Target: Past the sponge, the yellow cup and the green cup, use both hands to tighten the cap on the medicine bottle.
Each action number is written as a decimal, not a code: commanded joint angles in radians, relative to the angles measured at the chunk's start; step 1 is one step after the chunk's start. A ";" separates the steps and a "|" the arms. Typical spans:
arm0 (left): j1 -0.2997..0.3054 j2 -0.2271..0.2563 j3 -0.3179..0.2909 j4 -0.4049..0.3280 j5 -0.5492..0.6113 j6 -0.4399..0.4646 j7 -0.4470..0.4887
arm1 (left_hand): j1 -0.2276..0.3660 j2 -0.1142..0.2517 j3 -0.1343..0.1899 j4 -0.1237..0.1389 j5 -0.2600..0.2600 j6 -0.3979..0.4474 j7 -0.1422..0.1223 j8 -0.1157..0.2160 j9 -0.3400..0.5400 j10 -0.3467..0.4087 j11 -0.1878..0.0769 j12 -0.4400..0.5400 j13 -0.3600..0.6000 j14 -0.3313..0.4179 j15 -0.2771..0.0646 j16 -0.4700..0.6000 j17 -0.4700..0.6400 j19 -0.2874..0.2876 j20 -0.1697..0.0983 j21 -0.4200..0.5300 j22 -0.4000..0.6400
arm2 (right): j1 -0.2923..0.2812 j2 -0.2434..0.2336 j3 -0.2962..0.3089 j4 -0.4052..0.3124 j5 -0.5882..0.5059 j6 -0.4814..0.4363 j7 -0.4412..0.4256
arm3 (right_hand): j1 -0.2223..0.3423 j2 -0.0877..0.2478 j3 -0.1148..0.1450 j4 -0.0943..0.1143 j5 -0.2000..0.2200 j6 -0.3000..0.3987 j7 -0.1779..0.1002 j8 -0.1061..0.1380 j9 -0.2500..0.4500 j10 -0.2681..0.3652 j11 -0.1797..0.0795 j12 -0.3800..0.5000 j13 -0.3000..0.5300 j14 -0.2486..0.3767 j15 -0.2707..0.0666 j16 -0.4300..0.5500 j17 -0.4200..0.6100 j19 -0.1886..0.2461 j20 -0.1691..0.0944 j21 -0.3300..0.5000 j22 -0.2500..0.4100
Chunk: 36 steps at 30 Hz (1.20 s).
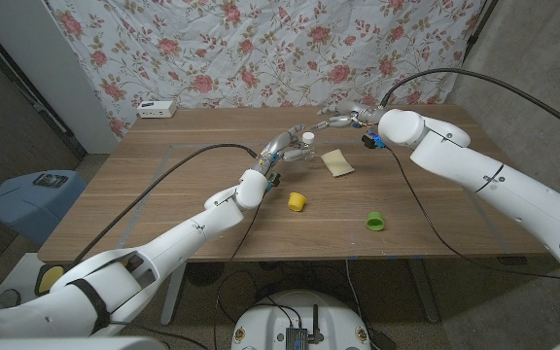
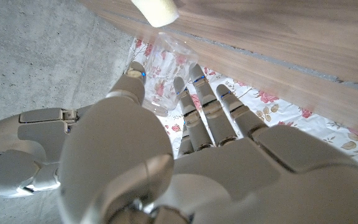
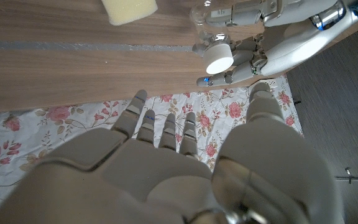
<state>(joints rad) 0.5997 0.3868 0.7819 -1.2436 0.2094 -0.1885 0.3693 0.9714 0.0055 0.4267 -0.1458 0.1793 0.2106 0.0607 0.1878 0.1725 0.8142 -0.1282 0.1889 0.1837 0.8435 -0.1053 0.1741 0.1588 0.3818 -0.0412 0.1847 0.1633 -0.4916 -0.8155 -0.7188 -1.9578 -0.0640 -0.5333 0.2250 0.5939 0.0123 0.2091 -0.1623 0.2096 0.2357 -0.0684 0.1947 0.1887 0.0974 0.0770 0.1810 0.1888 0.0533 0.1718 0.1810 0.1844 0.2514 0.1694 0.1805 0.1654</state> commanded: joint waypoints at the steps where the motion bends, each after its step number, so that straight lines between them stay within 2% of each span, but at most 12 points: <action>1: 0.003 0.005 0.001 -0.013 0.006 0.010 -0.006 | -0.002 0.001 0.006 0.002 0.003 0.001 -0.007 -0.001 0.002 0.026 -0.014 0.006 0.004 0.009 -0.080 -0.003 -0.001 -0.006 -0.040 -0.002 0.002 | 0.054 -0.002 -0.034 0.000 -0.028 -0.034 0.070 | 0.006 0.001 0.008 0.006 -0.007 0.006 -0.009 0.002 0.005 -0.019 0.018 -0.002 0.002 -0.021 0.016 -0.002 0.003 -0.003 0.016 0.004 0.005; 4: 0.003 0.007 0.000 -0.016 0.007 0.010 -0.007 | -0.002 0.002 0.007 0.002 0.003 0.001 -0.008 -0.001 0.002 0.026 -0.016 0.006 0.004 0.009 -0.081 -0.004 -0.001 -0.007 -0.042 -0.002 0.002 | 0.064 0.001 -0.043 0.004 -0.037 -0.036 0.081 | 0.007 0.000 0.009 0.007 -0.008 0.019 -0.014 0.007 0.006 -0.027 0.026 -0.001 0.003 -0.033 0.024 -0.003 0.003 -0.013 0.018 0.002 0.005; 6: 0.001 0.008 0.000 -0.014 0.006 0.006 -0.010 | -0.002 0.001 0.008 0.002 0.003 0.002 -0.008 -0.001 0.002 0.028 -0.017 0.007 0.004 0.009 -0.081 -0.004 -0.001 -0.007 -0.043 -0.002 0.002 | 0.071 0.004 -0.047 0.008 -0.039 -0.037 0.090 | 0.007 0.000 0.010 0.008 -0.008 0.029 -0.009 0.010 0.006 -0.034 0.036 0.000 0.003 -0.038 0.036 -0.001 0.004 -0.019 0.018 0.001 0.005; 8: 0.000 0.009 0.000 -0.013 0.009 0.006 -0.009 | -0.003 0.001 0.008 0.002 0.003 0.002 -0.009 -0.001 0.002 0.028 -0.016 0.007 0.004 0.009 -0.081 -0.004 -0.001 -0.008 -0.044 -0.002 0.002 | 0.074 0.006 -0.049 0.012 -0.041 -0.033 0.094 | 0.006 0.000 0.010 0.010 -0.009 0.038 -0.005 0.012 0.006 -0.045 0.050 -0.001 0.003 -0.036 0.044 0.003 0.004 -0.025 0.033 0.001 0.005; 14: -0.007 0.008 0.002 0.000 0.012 -0.009 -0.012 | -0.004 0.001 0.010 0.002 0.003 0.003 -0.012 -0.001 0.002 0.028 -0.016 0.006 0.004 0.008 -0.082 -0.004 -0.001 -0.008 -0.045 -0.001 0.002 | 0.098 0.011 -0.066 0.022 -0.053 -0.040 0.128 | 0.006 -0.001 0.011 0.011 -0.011 0.049 0.028 0.014 0.007 -0.065 0.067 -0.001 0.002 -0.040 0.048 0.005 0.004 -0.035 0.042 0.000 0.005; 26: -0.017 0.000 0.007 0.019 0.016 -0.019 -0.012 | -0.004 0.001 0.013 0.001 0.004 0.003 -0.015 -0.001 0.002 0.029 -0.019 0.006 0.004 0.006 -0.082 -0.004 -0.001 -0.011 -0.047 -0.002 0.002 | 0.152 0.029 -0.111 0.053 -0.086 -0.058 0.200 | 0.007 -0.005 0.011 0.011 -0.014 0.045 0.039 0.011 0.008 -0.082 0.077 -0.002 0.002 -0.048 0.048 0.005 0.004 -0.044 0.043 0.000 0.005; 36: -0.022 -0.005 0.008 0.026 0.014 -0.017 -0.014 | -0.005 0.002 0.016 0.001 0.004 0.006 -0.018 -0.001 0.002 0.029 -0.019 0.005 0.004 0.005 -0.084 -0.004 -0.001 -0.012 -0.050 -0.002 0.002 | 0.190 0.051 -0.149 0.077 -0.119 -0.084 0.241 | 0.009 -0.008 0.012 0.010 -0.016 0.046 0.033 0.011 0.009 -0.095 0.086 -0.001 0.002 -0.055 0.048 0.004 0.004 -0.048 0.043 0.001 0.005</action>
<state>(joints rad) 0.5836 0.3875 0.7884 -1.2281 0.2247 -0.2018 0.3563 0.9659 0.0000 0.4344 -0.1461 0.1792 0.2105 0.0498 0.1878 0.1725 0.8174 -0.1251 0.1877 0.1842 0.8434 -0.1053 0.1693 0.1588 0.3709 -0.0412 0.1847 0.1634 -0.3421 -0.7840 -0.8291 -1.9021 -0.1506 -0.5924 0.4189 0.5992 0.0069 0.2153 -0.1560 0.1982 0.2785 -0.0318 0.2009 0.1933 0.0066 0.1609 0.1811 0.1887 0.0066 0.2182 0.1810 0.1841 0.2127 0.2080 0.1806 0.1652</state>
